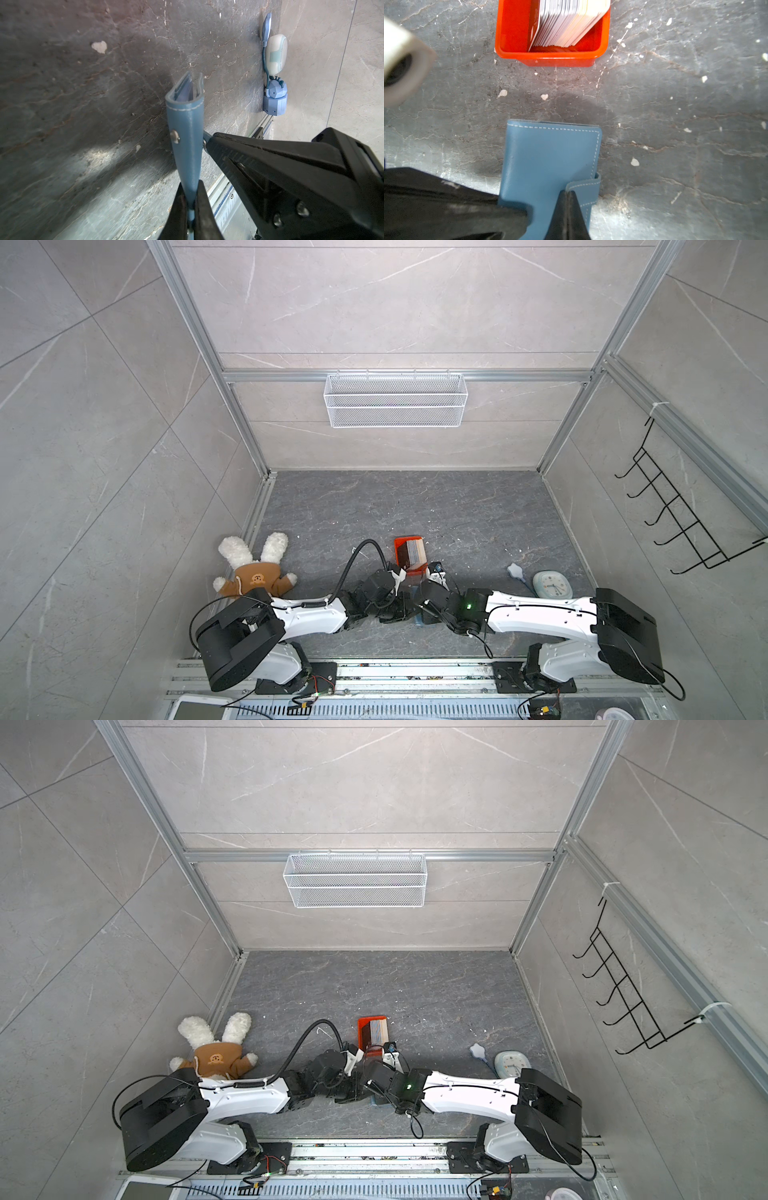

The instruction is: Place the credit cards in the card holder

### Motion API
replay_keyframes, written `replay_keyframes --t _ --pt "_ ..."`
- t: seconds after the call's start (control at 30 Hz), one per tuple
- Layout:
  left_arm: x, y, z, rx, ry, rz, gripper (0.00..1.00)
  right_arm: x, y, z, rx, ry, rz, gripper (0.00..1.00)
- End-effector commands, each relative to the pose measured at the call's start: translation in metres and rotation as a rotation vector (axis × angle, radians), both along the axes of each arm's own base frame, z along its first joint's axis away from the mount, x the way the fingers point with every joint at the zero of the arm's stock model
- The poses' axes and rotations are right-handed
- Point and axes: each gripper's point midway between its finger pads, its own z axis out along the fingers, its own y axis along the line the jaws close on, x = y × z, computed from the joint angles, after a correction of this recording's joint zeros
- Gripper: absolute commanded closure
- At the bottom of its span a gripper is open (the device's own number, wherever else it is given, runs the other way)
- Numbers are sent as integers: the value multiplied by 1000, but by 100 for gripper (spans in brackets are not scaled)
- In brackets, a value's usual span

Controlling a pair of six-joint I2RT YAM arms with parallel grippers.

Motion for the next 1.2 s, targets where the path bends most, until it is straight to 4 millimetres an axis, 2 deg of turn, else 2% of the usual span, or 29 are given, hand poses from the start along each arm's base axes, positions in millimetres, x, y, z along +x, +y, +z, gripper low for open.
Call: replay_keyframes --t 0.0,0.67,0.9,1.17 --pt "-2 3 -6 46 -4 -11 100 1 -23 -2 -72 -30 -43 100" --pt "-2 9 -14 103 6 2 99 3 -23 6 -68 -60 -47 100" --pt "-2 10 -22 137 25 10 89 5 -22 18 -47 -85 -45 100" --pt "1 10 -17 140 18 26 62 6 -20 39 -18 -120 -35 100"
